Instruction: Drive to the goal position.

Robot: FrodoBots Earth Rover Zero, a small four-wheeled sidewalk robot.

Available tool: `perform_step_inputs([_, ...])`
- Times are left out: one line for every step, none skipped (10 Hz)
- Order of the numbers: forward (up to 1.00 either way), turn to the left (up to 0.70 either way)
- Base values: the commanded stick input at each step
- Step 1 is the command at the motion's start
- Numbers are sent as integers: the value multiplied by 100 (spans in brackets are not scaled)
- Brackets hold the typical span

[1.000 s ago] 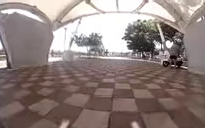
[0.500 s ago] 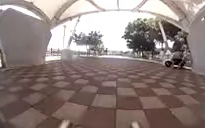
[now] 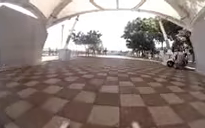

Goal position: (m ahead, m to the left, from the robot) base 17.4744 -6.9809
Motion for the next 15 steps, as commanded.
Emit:
perform_step_inputs([70,0])
perform_step_inputs([70,0])
perform_step_inputs([70,0])
perform_step_inputs([70,0])
perform_step_inputs([70,0])
perform_step_inputs([70,0])
perform_step_inputs([70,0])
perform_step_inputs([70,0])
perform_step_inputs([70,0])
perform_step_inputs([70,0])
perform_step_inputs([70,0])
perform_step_inputs([70,0])
perform_step_inputs([70,0])
perform_step_inputs([70,0])
perform_step_inputs([70,0])
